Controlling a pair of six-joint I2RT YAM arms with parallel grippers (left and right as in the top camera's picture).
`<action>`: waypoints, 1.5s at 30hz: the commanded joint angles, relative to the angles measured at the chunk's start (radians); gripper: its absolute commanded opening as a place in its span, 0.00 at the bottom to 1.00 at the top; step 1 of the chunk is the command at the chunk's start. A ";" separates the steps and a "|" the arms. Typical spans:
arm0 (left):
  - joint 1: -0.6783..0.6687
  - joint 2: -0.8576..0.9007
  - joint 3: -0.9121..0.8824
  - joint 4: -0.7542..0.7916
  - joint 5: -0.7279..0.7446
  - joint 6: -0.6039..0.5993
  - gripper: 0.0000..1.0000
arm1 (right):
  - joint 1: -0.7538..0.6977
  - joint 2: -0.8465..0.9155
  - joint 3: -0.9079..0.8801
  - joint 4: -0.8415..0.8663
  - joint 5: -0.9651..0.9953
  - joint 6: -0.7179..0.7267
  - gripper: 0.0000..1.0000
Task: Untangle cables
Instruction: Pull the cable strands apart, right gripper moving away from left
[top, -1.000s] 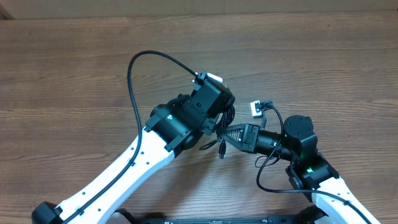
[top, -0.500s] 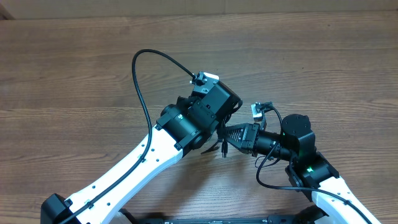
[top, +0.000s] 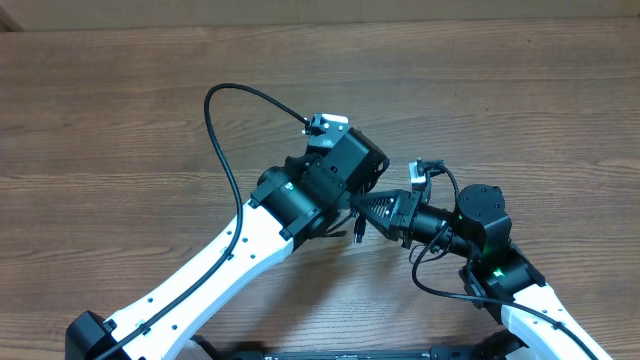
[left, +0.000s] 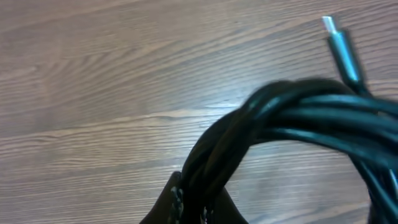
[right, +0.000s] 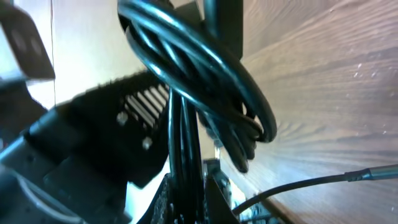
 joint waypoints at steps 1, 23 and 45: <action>0.013 0.000 0.010 0.013 0.123 -0.034 0.04 | 0.010 -0.005 0.008 0.013 0.189 -0.048 0.04; 0.013 0.004 0.009 0.170 0.980 0.435 0.04 | 0.010 0.211 0.009 0.123 0.570 -0.179 0.04; 0.333 0.005 0.009 0.142 0.774 0.284 0.04 | 0.010 0.036 0.009 0.146 0.412 -0.253 0.85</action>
